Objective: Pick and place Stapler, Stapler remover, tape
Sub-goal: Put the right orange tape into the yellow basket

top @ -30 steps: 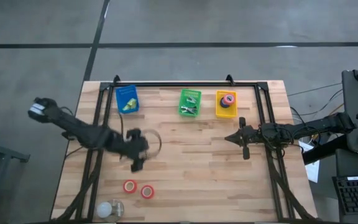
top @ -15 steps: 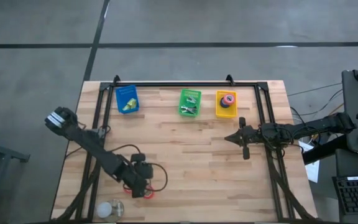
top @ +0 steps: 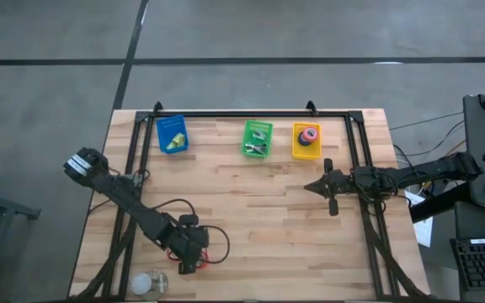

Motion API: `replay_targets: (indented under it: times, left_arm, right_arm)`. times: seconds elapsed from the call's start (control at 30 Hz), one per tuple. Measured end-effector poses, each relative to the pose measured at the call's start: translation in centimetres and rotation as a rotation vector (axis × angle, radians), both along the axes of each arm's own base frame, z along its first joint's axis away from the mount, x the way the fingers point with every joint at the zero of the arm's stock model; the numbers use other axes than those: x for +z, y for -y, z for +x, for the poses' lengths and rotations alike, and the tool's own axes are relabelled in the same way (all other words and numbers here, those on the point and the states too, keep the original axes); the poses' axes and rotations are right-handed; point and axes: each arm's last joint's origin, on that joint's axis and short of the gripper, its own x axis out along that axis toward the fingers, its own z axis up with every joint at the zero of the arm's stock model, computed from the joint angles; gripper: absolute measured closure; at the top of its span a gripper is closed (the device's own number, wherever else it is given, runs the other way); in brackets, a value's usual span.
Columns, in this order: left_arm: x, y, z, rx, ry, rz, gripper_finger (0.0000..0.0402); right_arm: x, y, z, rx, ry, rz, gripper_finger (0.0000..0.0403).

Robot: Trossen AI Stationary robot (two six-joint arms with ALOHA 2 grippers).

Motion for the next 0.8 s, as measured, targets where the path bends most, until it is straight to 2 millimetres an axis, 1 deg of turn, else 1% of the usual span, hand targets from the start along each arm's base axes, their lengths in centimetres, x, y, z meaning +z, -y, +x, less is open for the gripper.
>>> replay_targets:
  times: [0.2, 0.37, 0.5, 0.57, 0.67, 0.8]
  left_arm:
    - [-0.3, 0.1, 0.1, 0.01, -0.009, 0.0, 0.0197]
    - [-2.4, 0.4, 0.4, -0.009, -0.08, 0.028, 0.0203]
    - [-3.1, 0.6, 0.6, -0.011, -0.093, 0.038, 0.0205]
    - [-3.1, 0.6, 0.6, -0.01, -0.094, 0.038, 0.021]
    - [-3.1, 0.6, 0.7, -0.007, -0.088, 0.032, 0.0232]
    - [-3.0, 0.7, 0.8, -0.015, -0.07, 0.023, 0.0291]
  right_arm:
    - [0.0, 0.0, 0.0, 0.0, 0.0, 0.0, 0.0394]
    - [0.0, 0.0, 0.0, 0.0, 0.0, 0.0, 0.0394]
    - [0.0, 0.0, 0.0, 0.0, 0.0, 0.0, 0.0394]
    - [0.0, 0.0, 0.0, 0.0, 0.0, 0.0, 0.0394]
    - [0.0, 0.0, 0.0, 0.0, 0.0, 0.0, 0.0394]
    - [0.0, 0.0, 0.0, 0.0, 0.0, 0.0, 0.0394]
